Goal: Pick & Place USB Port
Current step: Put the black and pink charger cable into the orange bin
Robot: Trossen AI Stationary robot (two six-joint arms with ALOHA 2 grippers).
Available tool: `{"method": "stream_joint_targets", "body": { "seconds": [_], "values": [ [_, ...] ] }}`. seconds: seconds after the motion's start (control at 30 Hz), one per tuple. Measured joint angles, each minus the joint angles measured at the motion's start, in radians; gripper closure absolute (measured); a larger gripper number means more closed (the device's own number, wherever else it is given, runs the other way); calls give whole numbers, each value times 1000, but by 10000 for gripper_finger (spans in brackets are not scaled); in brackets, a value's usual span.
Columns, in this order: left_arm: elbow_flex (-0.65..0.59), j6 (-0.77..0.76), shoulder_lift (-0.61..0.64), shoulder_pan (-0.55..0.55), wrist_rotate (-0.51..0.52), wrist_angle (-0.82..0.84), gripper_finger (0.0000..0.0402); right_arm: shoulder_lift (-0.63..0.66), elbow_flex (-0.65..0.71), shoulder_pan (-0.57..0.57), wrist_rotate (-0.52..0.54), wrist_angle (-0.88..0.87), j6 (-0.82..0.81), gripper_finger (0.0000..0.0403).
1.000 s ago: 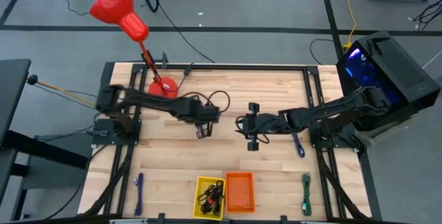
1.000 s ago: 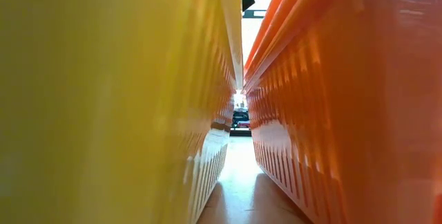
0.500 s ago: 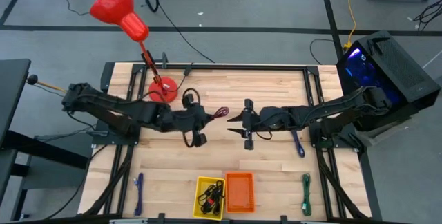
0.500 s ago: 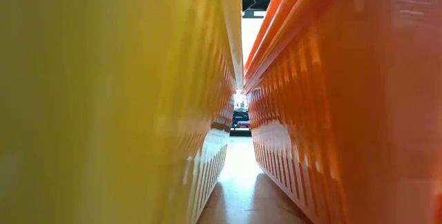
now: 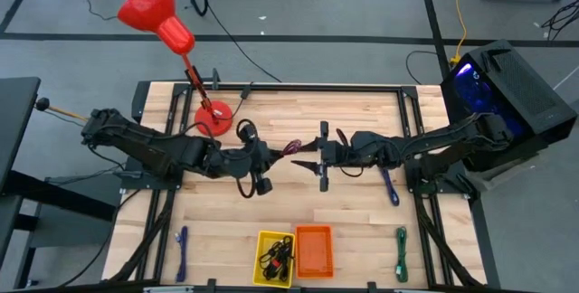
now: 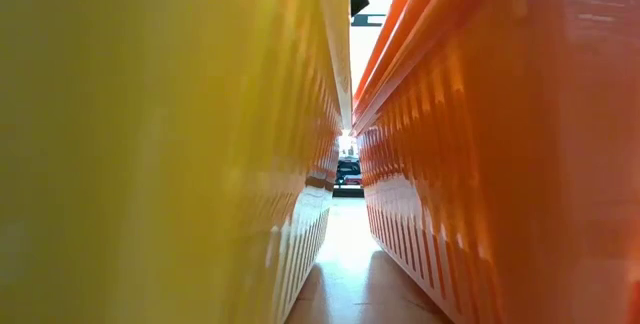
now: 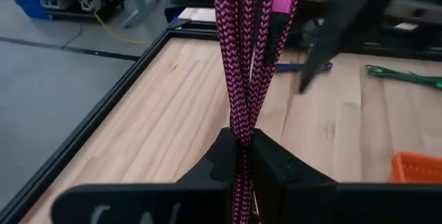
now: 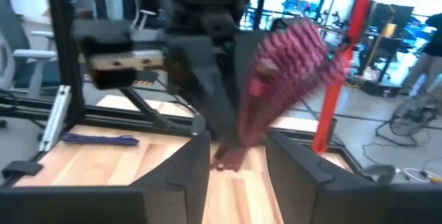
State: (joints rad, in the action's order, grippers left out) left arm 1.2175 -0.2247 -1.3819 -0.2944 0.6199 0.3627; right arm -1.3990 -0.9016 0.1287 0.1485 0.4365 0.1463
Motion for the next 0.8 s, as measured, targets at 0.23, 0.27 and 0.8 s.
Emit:
{"method": "stream_joint_targets", "body": {
  "seconds": [0.23,0.27,0.8],
  "values": [
    [0,12,0,-2,-2,-32,377,0,1,-30,-36,46,-31,259],
    [1,12,1,-2,-2,-36,377,0,1,-32,-55,60,-37,259],
    [2,56,-21,-1,14,-116,377,0,2,-30,-131,182,-55,269]
  ]
}}
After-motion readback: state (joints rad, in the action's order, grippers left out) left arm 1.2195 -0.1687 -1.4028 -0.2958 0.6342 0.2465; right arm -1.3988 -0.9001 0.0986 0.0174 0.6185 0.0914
